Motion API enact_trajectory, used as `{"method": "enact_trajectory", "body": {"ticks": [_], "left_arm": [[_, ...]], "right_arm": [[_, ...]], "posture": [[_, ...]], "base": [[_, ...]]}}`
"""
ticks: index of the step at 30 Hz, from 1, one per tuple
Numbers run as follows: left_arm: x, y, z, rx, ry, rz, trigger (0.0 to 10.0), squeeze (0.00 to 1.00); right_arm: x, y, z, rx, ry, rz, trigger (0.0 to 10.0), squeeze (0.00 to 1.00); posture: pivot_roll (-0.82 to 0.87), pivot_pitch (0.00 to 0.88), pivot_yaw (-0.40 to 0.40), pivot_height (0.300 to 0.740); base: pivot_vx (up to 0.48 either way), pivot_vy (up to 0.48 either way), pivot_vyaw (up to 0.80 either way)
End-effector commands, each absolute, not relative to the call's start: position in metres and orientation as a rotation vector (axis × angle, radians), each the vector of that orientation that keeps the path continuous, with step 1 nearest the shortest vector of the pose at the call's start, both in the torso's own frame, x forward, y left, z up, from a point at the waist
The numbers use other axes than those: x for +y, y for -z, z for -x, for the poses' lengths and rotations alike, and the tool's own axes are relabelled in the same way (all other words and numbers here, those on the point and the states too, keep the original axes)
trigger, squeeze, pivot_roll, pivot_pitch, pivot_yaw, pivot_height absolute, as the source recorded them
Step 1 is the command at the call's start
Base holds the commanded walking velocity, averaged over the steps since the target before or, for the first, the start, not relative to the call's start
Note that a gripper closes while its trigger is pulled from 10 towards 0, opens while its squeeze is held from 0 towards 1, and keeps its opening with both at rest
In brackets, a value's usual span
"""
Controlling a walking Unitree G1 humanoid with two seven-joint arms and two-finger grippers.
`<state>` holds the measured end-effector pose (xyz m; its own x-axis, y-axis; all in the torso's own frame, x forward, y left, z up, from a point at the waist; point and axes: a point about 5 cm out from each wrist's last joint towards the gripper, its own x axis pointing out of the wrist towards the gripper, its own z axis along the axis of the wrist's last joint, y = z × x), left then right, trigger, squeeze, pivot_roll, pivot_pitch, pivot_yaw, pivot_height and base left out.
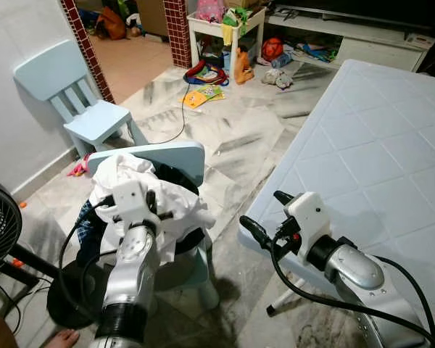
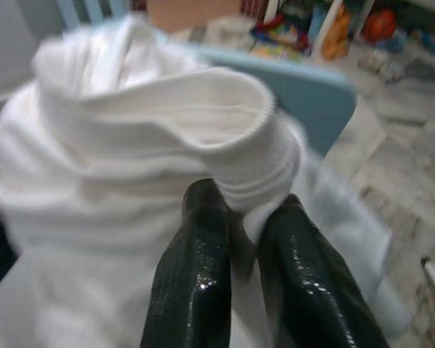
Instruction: Hang hanger
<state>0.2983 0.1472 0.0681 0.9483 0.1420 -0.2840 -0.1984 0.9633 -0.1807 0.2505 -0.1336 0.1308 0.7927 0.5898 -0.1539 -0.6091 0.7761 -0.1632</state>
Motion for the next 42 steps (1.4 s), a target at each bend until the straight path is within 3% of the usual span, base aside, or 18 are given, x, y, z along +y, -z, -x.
{"method": "enact_trajectory", "body": {"ticks": [1,20,34,39,42], "left_arm": [[0.154,-0.07,-0.289,0.294,-0.166,0.198,0.0,0.0],[0.167,-0.079,-0.246,0.345,-0.157,0.133,0.0,0.0],[0.167,-0.077,-0.24,0.366,-0.159,0.133,0.0,0.0],[0.153,-0.116,-0.249,0.095,-0.026,-0.12,0.0,0.0],[0.146,-0.125,-0.252,0.047,-0.001,-0.144,0.0,0.0]], "right_arm": [[-0.13,-0.131,-0.252,0.087,-0.666,0.209,10.0,0.0],[-0.122,-0.125,-0.256,0.078,-0.686,0.191,10.0,0.0],[-0.119,-0.125,-0.258,0.075,-0.692,0.188,10.0,0.0],[-0.119,-0.125,-0.266,0.064,-0.612,0.089,10.0,0.0],[-0.123,-0.129,-0.277,0.052,-0.51,-0.021,10.0,0.0]], "posture": [[-0.18,0.048,0.071,0.74],[-0.12,0.03,0.068,0.74],[-0.12,0.028,0.069,0.74],[-0.09,0.009,0.079,0.74],[-0.08,0.0,0.083,0.74]], "base": [[0.0,0.0,0.0],[0.0,0.0,0.0],[0.0,0.0,0.0],[0.0,0.0,0.0],[0.0,0.0,0.0]]}}
